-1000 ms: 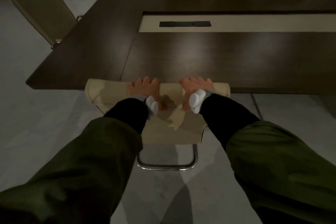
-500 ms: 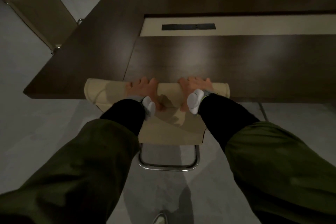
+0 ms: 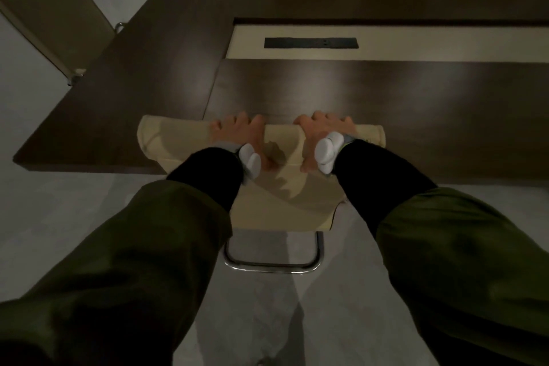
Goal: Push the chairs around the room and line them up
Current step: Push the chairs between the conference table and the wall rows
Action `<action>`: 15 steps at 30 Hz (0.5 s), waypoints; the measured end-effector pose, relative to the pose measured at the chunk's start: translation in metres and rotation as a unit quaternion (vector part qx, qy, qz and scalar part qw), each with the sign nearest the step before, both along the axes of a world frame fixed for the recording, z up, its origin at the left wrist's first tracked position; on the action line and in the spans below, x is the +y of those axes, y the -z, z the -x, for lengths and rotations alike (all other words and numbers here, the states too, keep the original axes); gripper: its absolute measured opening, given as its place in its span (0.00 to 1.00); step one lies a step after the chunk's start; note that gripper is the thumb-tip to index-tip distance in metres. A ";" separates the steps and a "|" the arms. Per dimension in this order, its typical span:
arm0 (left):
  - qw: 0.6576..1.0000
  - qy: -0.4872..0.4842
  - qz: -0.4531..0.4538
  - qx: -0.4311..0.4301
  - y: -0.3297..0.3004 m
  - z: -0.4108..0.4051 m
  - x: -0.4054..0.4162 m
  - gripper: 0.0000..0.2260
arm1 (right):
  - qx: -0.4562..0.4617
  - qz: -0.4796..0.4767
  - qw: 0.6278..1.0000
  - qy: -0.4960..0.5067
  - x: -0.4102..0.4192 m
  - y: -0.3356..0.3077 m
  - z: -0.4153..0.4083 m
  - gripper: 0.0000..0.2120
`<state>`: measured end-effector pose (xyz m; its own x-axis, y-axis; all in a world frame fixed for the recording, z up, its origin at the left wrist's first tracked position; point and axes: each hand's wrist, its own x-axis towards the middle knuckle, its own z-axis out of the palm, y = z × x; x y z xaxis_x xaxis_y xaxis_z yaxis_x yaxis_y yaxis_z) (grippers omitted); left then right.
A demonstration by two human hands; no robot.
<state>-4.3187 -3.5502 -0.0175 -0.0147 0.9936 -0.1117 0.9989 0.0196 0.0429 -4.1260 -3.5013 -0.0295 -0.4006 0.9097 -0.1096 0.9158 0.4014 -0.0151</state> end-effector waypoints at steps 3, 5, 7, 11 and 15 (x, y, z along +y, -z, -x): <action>1.000 0.001 -0.001 0.013 0.002 -0.003 -0.005 0.39 | -0.010 -0.023 1.000 -0.002 -0.009 0.003 -0.003 0.38; 1.000 -0.001 -0.007 0.013 0.005 -0.004 -0.010 0.39 | -0.001 -0.022 1.000 -0.005 -0.018 0.003 -0.006 0.36; 1.000 0.001 -0.005 0.019 0.005 -0.004 -0.013 0.39 | 0.008 -0.026 1.000 -0.007 -0.022 0.004 -0.007 0.35; 1.000 -0.009 0.003 0.006 0.002 -0.006 -0.014 0.37 | 0.008 -0.032 0.999 0.004 -0.031 -0.005 -0.008 0.35; 1.000 -0.003 0.008 0.009 -0.001 -0.008 -0.019 0.39 | -0.009 -0.083 0.995 0.052 -0.043 -0.003 -0.003 0.28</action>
<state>-4.3107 -3.5688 -0.0165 -0.0238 0.9916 -0.1268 0.9994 0.0270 0.0238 -4.1234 -3.5441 -0.0268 -0.3036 0.9520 0.0399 0.9517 0.3010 0.0605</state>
